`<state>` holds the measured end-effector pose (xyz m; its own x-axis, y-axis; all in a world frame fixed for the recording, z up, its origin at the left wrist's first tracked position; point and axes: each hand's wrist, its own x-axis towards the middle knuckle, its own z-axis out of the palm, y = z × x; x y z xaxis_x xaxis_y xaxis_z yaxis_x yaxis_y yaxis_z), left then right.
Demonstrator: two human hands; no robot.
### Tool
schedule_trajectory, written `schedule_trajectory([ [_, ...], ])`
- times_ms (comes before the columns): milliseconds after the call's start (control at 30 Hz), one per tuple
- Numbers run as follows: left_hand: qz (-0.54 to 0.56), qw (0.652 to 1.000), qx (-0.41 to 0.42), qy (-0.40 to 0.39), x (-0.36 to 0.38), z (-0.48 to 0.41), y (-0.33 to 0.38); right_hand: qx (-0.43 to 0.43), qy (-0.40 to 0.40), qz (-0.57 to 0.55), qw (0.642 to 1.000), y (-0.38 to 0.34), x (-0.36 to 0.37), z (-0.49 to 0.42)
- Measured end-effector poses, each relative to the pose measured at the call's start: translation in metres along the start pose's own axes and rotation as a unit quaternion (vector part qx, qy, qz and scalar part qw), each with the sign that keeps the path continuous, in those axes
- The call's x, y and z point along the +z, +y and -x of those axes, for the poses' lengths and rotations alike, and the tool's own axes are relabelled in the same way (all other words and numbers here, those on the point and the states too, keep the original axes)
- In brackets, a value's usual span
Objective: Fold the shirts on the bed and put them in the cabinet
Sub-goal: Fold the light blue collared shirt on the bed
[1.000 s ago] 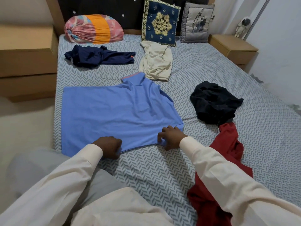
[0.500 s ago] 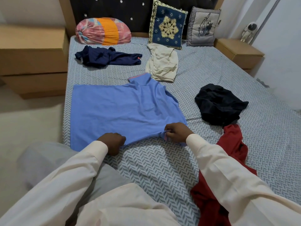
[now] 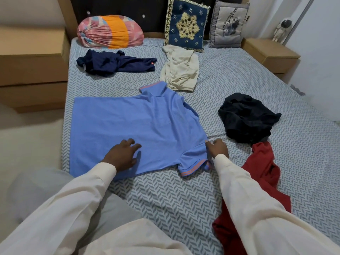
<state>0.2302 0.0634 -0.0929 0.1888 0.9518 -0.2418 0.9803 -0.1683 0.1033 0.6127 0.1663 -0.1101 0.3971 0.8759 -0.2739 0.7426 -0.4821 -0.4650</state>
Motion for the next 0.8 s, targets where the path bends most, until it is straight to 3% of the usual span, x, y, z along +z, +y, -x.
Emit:
schedule_trajectory([
  [233,0.038,0.991,-0.076,-0.103,-0.014,-0.040,-0.011,0.034,-0.056,-0.009,0.998,-0.004,-0.018,-0.044],
  [533,0.035,0.982,-0.137,-0.128,-0.032,-0.102,-0.026,-0.050,-0.038,-0.086,0.994,-0.054,0.001,-0.100],
  [700,-0.011,0.968,-0.147,-0.205,-0.035,-0.128,-0.021,-0.046,-0.102,-0.116,0.987,-0.088,0.006,-0.143],
  [800,-0.022,0.967,-0.154,-0.203,-0.032,-0.137,-0.018,-0.035,-0.207,-0.141,0.968,-0.113,-0.010,-0.139],
])
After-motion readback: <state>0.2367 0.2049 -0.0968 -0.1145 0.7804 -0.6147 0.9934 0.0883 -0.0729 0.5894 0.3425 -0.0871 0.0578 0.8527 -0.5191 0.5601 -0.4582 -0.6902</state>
